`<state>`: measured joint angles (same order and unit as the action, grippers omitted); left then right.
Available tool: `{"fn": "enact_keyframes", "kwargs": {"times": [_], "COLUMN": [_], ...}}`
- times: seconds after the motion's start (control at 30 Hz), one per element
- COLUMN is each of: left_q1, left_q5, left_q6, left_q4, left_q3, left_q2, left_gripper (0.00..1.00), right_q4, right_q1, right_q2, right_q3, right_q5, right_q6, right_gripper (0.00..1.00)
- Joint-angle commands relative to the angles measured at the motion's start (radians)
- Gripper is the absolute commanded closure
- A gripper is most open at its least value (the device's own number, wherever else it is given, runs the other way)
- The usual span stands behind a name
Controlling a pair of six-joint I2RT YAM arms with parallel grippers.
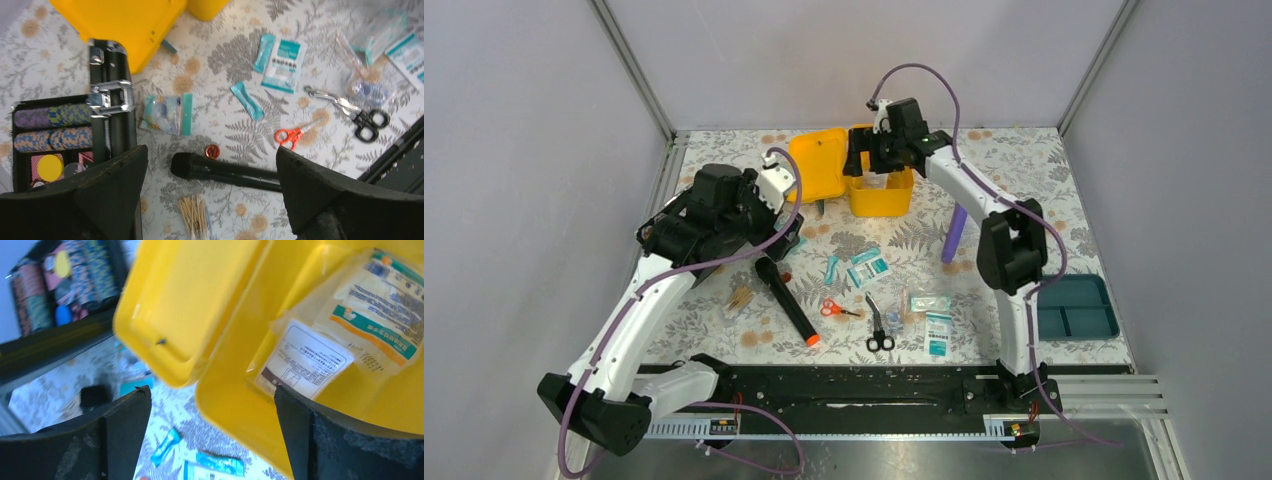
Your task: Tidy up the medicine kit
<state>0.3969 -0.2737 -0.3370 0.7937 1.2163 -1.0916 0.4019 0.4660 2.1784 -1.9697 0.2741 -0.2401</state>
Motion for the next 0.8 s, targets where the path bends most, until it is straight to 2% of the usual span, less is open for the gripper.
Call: {"fn": "enact_keyframes", "kwargs": {"times": [0.0, 0.07, 0.13, 0.23, 0.37, 0.47, 0.53, 0.6, 0.63, 0.77], "left_q1": [-0.009, -0.008, -0.007, -0.009, -0.008, -0.007, -0.008, -0.007, -0.008, -0.008], "left_q5": [0.051, 0.05, 0.031, -0.031, -0.195, -0.215, -0.211, -0.207, -0.206, -0.199], "left_q6": [0.136, 0.174, 0.174, 0.119, 0.07, 0.092, 0.102, 0.112, 0.115, 0.121], "left_q4": [-0.144, -0.165, -0.171, -0.144, -0.102, -0.123, -0.13, -0.132, -0.133, -0.132], "left_q3": [0.04, 0.063, 0.078, 0.063, 0.051, 0.042, 0.048, 0.06, 0.064, 0.048], "left_q2": [0.05, 0.037, 0.013, -0.013, -0.03, -0.044, -0.056, -0.065, -0.066, -0.06], "left_gripper": [0.01, 0.01, 0.01, 0.01, 0.02, 0.03, 0.03, 0.03, 0.03, 0.02], "right_q4": [-0.113, -0.165, -0.185, -0.153, 0.105, 0.319, 0.422, 0.474, 0.479, 0.468], "right_q1": [-0.046, -0.066, -0.076, -0.076, -0.071, -0.058, -0.039, -0.013, -0.002, 0.026], "right_q2": [-0.249, -0.333, -0.423, -0.58, -0.722, -0.734, -0.704, -0.665, -0.648, -0.583], "right_q3": [0.071, 0.159, 0.262, 0.48, 0.686, 0.779, 0.802, 0.823, 0.834, 0.852], "right_q5": [0.24, 0.336, 0.406, 0.525, 0.569, 0.495, 0.429, 0.347, 0.304, 0.189], "right_q6": [0.131, 0.137, 0.181, 0.387, 0.844, 1.102, 1.244, 1.336, 1.361, 1.388], "right_gripper": [0.01, 0.03, 0.09, 0.21, 0.31, 0.41, 0.54, 0.54, 0.51, 0.44]}}
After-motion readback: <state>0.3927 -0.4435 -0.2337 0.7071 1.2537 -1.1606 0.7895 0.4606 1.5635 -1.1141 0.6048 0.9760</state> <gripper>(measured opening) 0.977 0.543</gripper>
